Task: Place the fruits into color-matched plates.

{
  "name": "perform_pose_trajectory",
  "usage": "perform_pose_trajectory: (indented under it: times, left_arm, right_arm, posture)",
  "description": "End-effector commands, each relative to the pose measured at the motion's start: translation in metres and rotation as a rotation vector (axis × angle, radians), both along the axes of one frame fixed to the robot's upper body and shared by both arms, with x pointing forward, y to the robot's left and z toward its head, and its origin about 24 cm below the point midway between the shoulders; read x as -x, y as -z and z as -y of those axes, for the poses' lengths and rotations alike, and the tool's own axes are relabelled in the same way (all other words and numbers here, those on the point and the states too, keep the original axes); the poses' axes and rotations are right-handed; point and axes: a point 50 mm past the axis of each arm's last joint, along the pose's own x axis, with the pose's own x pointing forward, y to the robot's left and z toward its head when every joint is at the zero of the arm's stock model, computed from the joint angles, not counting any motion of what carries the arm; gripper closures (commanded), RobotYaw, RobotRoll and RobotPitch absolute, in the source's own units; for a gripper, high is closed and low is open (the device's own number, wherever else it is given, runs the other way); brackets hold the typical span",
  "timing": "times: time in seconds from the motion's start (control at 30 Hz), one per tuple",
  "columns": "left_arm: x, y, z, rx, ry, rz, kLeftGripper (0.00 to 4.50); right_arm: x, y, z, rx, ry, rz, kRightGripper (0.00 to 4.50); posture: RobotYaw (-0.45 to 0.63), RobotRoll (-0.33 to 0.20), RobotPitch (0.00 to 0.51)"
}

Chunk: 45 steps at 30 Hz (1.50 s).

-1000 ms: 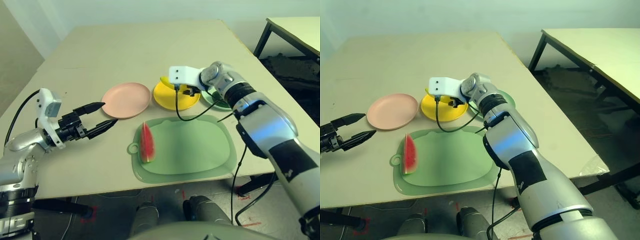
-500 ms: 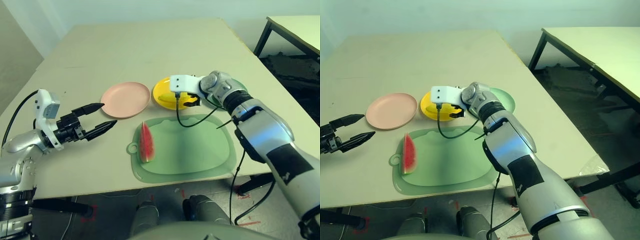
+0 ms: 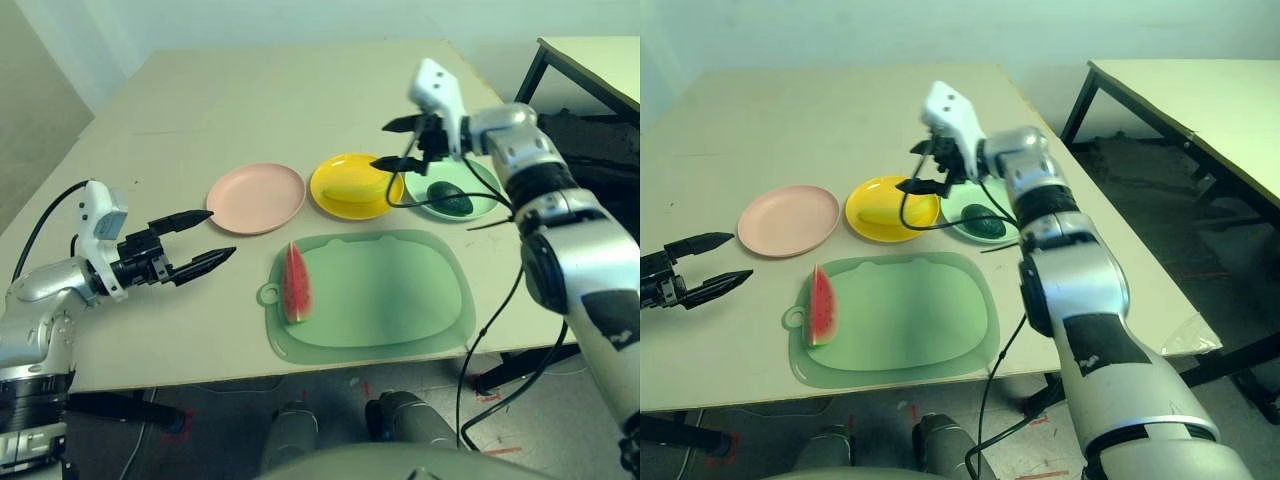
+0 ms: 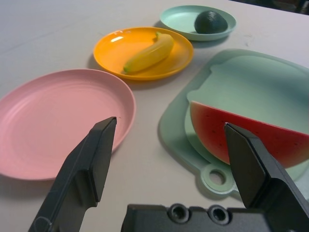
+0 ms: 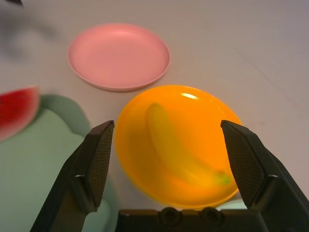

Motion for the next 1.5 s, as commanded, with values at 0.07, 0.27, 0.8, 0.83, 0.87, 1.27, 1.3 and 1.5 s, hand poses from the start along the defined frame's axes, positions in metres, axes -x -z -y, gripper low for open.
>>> perform_pose_trajectory:
  times: [0.07,0.27,0.8,0.83,0.87,1.27,1.3,1.5]
  left_arm:
    - [-0.009,-0.002,0.001,-0.038,0.030,-0.009,0.00]
    - [-0.018,-0.007,0.001,-0.063,0.065,-0.001,0.00]
    - [-0.049,-0.018,0.057,-0.655,0.782,0.203,0.00]
    - [-0.052,-0.018,0.064,-0.659,0.817,0.221,0.00]
    - [-0.055,-0.018,0.070,-0.669,0.856,0.237,0.00]
    - [-0.071,-0.002,0.101,-0.783,1.122,0.225,0.00]
    - [-0.070,0.001,0.102,-0.786,1.140,0.216,0.00]
    - [-0.063,0.018,0.110,-0.774,1.238,0.183,0.00]
  right_arm:
    - [0.035,0.030,0.018,-0.084,-0.090,-0.156,0.04]
    - [0.076,0.070,0.046,-0.268,-0.220,-0.274,0.04]
    - [0.095,0.107,0.065,-0.304,-0.219,-0.280,0.04]
    - [0.094,0.107,0.066,-0.307,-0.207,-0.286,0.04]
    - [0.094,0.107,0.066,-0.309,-0.202,-0.287,0.04]
    - [0.100,0.108,0.063,-0.338,-0.156,-0.273,0.04]
    - [0.101,0.108,0.063,-0.333,-0.151,-0.267,0.04]
    - [0.099,0.107,0.058,-0.331,-0.144,-0.251,0.04]
  posture:
    - [-0.07,0.000,0.048]
    - [-0.08,0.000,0.034]
    - [-0.10,0.000,0.008]
    - [-0.11,0.000,0.007]
    - [-0.12,0.000,0.005]
    - [-0.22,0.000,0.003]
    - [-0.23,0.000,0.003]
    - [-0.25,0.000,0.000]
